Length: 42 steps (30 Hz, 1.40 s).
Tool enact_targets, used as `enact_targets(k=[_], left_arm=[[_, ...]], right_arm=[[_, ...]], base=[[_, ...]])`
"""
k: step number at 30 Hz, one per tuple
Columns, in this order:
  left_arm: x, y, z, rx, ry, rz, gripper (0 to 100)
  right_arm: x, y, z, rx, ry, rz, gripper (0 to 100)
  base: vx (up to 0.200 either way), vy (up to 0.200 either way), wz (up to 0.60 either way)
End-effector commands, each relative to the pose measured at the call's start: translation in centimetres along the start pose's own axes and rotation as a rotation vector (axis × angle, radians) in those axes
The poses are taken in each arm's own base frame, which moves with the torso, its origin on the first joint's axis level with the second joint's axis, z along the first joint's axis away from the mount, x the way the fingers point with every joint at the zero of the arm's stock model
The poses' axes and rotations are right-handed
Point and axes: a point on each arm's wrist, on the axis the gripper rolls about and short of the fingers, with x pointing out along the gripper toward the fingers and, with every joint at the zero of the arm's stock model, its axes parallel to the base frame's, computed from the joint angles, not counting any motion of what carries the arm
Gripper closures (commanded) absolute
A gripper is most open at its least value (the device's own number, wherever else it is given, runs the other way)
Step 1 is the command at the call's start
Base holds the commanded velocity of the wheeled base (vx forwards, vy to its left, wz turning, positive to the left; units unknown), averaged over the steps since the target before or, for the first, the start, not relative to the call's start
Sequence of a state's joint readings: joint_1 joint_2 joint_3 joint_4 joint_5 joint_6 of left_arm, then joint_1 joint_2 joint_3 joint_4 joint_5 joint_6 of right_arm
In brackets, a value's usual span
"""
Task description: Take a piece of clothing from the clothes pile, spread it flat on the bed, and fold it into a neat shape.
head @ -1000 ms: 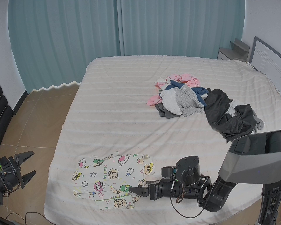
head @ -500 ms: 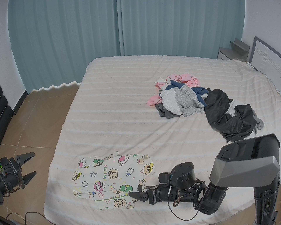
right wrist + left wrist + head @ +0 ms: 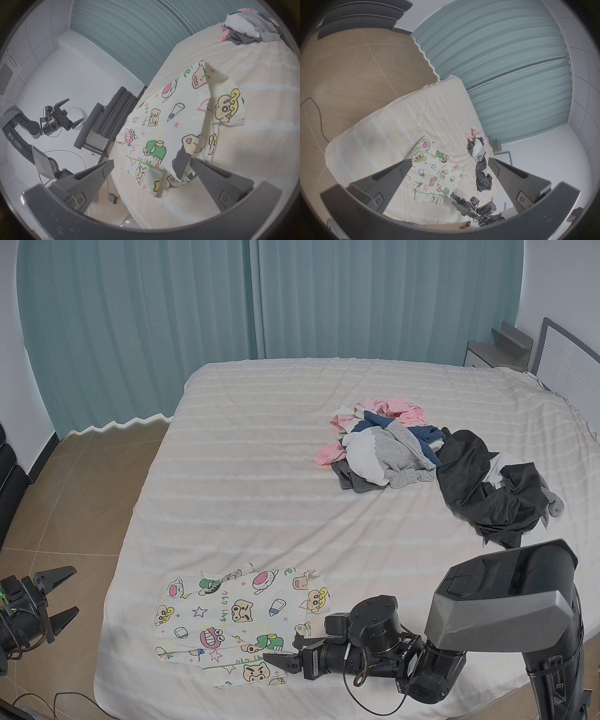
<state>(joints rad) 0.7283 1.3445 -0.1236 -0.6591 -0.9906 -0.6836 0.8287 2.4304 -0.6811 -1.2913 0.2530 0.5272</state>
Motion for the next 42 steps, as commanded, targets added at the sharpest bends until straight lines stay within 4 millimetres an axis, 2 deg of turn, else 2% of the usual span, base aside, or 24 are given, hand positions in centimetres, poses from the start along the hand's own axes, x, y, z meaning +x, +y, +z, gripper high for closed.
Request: enact_targets(k=[1,2,3,9,15,30,36,42], left_arm=[[0.0,0.0,0.1,-0.002,0.000,0.000,0],[0.0,0.0,0.1,0.000,0.000,0.000,0],[0.0,0.0,0.1,0.000,0.000,0.000,0],[0.0,0.0,0.1,0.000,0.000,0.000,0],[0.0,0.0,0.1,-0.002,0.000,0.000,0],[0.4,0.8,0.0,0.013,0.022,0.017,0],[0.5,0.9,0.1,0.010,0.024,0.018,0],[0.5,0.9,0.0,0.009,0.025,0.018,0]], right_arm=[[0.4,-0.2,-0.7,-0.002,0.021,-0.003,0],[0.5,-0.1,-0.8,-0.010,0.020,-0.001,0],[0.5,-0.1,-0.8,-0.010,0.020,-0.001,100],[1.5,-0.8,-1.4,-0.092,-0.014,-0.053,100],[1.2,-0.8,-1.5,-0.107,-0.012,-0.058,100],[-2.3,-0.9,0.2,-0.100,-0.047,-0.046,100],[-3.3,-0.9,-0.2,-0.091,-0.007,-0.022,100],[-3.7,-1.9,-0.2,-0.071,0.002,-0.049,100]], base=[[0.000,0.000,0.00],[0.000,0.000,0.00],[0.000,0.000,0.00],[0.000,0.000,0.00],[0.000,0.000,0.00],[0.000,0.000,0.00],[0.000,0.000,0.00],[0.000,0.000,0.00]])
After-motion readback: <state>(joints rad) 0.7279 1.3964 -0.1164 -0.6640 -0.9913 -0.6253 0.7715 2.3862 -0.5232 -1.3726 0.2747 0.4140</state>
